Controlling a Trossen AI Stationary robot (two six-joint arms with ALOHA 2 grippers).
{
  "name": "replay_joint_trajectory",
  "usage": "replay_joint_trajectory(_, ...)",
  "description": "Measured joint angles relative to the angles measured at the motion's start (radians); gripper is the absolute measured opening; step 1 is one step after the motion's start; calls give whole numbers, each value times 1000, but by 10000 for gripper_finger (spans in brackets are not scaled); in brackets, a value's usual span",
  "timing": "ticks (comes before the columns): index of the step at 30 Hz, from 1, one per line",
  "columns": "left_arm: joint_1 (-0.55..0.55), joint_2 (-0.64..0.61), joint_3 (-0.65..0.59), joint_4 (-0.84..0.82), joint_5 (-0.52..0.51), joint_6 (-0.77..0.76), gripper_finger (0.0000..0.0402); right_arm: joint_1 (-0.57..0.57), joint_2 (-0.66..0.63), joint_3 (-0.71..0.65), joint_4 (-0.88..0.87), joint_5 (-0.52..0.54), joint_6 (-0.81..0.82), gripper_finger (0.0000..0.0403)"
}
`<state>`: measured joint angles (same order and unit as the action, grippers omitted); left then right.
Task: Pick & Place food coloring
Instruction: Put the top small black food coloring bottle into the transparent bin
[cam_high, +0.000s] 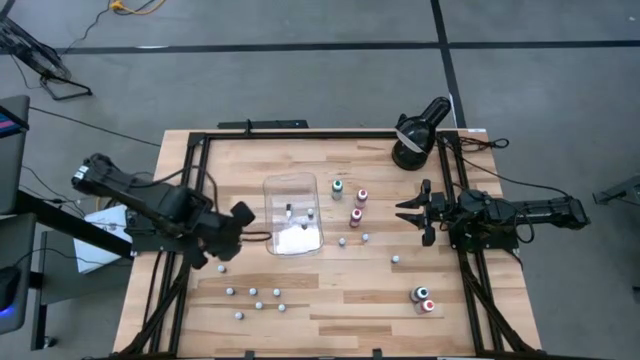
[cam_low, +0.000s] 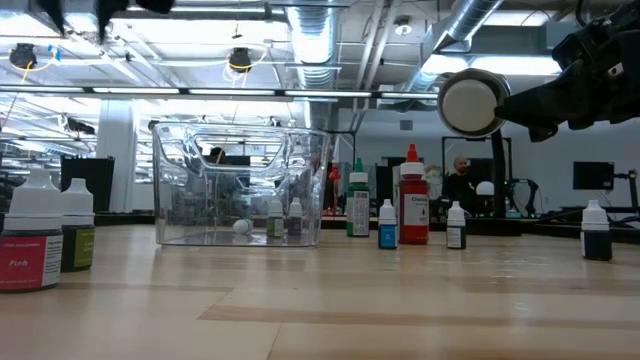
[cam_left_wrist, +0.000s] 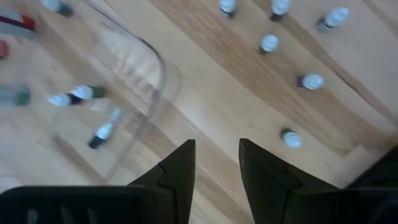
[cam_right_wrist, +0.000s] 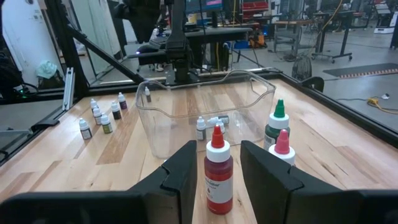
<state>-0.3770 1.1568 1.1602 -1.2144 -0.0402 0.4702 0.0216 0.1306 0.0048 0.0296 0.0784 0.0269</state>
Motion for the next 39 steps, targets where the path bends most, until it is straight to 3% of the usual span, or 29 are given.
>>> replay_joint_trajectory(4, -55, -58, -97, 18, 0, -111, 116, 0, 0, 0, 0, 0, 0, 113)
replay_joint_trajectory(9, -116, -99, -207, 75, 1, -366, 116, 0, 0, 0, 0, 0, 0, 113)
replay_joint_trajectory(24, -244, -99, -372, 130, 2, -1039, 116, 0, 0, 0, 0, 0, 0, 113)
replay_joint_trajectory(30, -309, -99, -461, 241, -7, -1108, 116, 0, 0, 0, 0, 0, 0, 113)
replay_joint_trajectory(39, -383, -98, -541, 354, -24, -1028, 116, 0, 0, 0, 0, 0, 0, 113)
